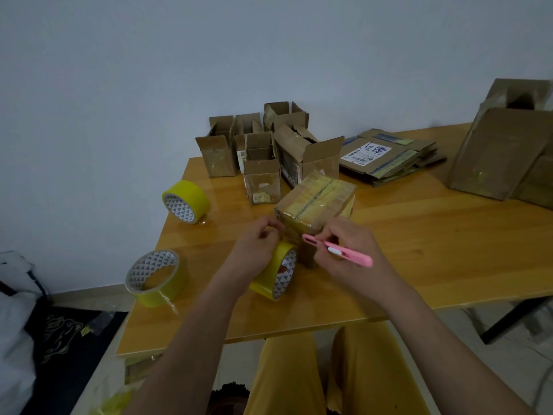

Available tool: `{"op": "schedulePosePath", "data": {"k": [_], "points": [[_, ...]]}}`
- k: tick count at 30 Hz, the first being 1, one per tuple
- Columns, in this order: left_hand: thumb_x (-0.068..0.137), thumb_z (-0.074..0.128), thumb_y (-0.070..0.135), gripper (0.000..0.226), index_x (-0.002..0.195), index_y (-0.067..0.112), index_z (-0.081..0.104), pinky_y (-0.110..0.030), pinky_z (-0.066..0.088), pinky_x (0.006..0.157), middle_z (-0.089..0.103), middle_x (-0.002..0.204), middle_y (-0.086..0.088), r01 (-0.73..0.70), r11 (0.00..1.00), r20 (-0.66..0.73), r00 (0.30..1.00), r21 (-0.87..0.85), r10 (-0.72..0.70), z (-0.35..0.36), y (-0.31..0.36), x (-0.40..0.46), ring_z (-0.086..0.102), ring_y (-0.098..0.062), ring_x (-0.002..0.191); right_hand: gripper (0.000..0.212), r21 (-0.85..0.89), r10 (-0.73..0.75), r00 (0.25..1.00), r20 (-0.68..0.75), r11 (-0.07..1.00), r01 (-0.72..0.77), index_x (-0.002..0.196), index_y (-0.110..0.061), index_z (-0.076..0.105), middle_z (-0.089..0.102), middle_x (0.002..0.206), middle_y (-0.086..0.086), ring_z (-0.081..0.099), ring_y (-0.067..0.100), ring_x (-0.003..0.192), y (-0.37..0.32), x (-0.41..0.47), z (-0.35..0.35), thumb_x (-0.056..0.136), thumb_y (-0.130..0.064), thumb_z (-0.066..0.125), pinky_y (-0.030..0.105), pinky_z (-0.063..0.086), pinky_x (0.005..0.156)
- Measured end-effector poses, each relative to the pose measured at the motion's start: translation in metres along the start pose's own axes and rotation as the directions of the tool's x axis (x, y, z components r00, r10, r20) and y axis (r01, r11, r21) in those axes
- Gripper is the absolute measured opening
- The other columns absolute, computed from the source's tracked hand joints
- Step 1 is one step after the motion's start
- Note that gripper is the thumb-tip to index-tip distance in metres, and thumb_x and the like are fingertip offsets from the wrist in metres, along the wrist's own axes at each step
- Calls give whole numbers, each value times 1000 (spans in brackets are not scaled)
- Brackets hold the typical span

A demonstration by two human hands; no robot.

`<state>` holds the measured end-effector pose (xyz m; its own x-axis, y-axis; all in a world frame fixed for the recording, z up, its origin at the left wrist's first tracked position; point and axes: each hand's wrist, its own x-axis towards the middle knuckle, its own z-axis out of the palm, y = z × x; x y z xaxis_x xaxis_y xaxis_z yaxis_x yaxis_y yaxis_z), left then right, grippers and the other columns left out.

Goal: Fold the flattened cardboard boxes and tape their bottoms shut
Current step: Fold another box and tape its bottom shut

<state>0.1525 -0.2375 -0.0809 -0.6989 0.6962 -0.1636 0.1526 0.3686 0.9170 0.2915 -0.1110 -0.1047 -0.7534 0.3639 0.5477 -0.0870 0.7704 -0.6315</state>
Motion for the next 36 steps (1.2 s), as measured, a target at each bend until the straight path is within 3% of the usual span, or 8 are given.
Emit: {"op": "schedulePosePath", "data": {"k": [3, 6, 10, 14, 17, 22, 27, 36], "points": [[101, 46, 21, 17, 99, 30, 60, -54, 53, 84, 65, 103, -12, 13, 1000, -9, 1000, -9, -13, 0, 0, 0, 63, -37, 90, 12, 20, 9, 999, 47, 1000, -10, 69, -12, 53, 55, 71, -4, 56, 11, 67, 2, -7, -5, 78, -15, 60, 21, 45, 54], [101, 47, 22, 16, 98, 30, 60, -58, 52, 86, 65, 103, -12, 15, 1000, -22, 1000, -15, -15, 0, 1, 1, 63, -44, 98, 11, 116, -31, 988, -154, 992, 49, 68, -8, 58, 61, 68, 5, 58, 17, 60, 3, -15, -15, 76, -16, 58, 22, 44, 46], [101, 48, 21, 15, 99, 28, 60, -56, 53, 85, 64, 102, -9, 1, 1000, -21, 1000, -5, -2, 2, 0, 3, 63, -36, 91, 13, -342, -163, 921, -353, 939, 35, 82, 0, 61, 60, 74, 8, 50, 15, 62, 26, -25, -28, 83, -11, 54, 22, 41, 48], [102, 46, 23, 15, 102, 27, 60, -47, 56, 83, 58, 105, -5, 5, 1000, -7, 1000, 18, -5, 2, 1, 5, 62, -31, 97, 34, -688, 228, 971, -71, 693, -213, 121, -12, 63, 65, 101, 7, 53, 21, 91, 62, -35, -30, 89, -5, 58, 32, 47, 69], [102, 46, 23, 15, 101, 27, 60, -41, 55, 81, 57, 107, -4, -7, 1000, -11, 1000, 18, 7, 1, 0, 5, 61, -28, 98, 46, -650, 319, 947, 31, 726, -223, 133, -21, 59, 53, 103, 4, 42, 16, 90, 68, -33, -28, 89, -6, 60, 28, 41, 67], [102, 45, 23, 15, 104, 25, 60, -31, 53, 72, 57, 109, -4, -7, 999, 1, 1000, 31, 7, 1, -3, 8, 60, -25, 97, 42, -347, 6, 959, -282, 932, -108, 133, -15, 56, 54, 117, 6, 47, 18, 111, 24, 0, -10, 91, -21, 57, 21, 36, 89], [101, 47, 26, 14, 106, 24, 61, -36, 57, 78, 60, 109, -4, -13, 1000, 53, 999, 20, 12, -3, -3, 9, 62, -23, 96, 61, -379, 15, 999, -45, 925, -31, 138, -23, 53, 51, 143, -2, 40, 19, 136, 18, 35, 19, 86, -54, 56, 37, 21, 116], [95, 60, 26, 8, 98, 27, 67, -39, 53, 87, 70, 100, -3, -79, 973, 241, 970, 217, 26, -27, 0, 22, 64, -21, 96, 56, -382, -24, 998, 51, 923, 42, 128, -22, 61, 57, 138, -5, 47, 14, 132, 37, 43, 17, 85, -56, 48, 37, 19, 119]]}}
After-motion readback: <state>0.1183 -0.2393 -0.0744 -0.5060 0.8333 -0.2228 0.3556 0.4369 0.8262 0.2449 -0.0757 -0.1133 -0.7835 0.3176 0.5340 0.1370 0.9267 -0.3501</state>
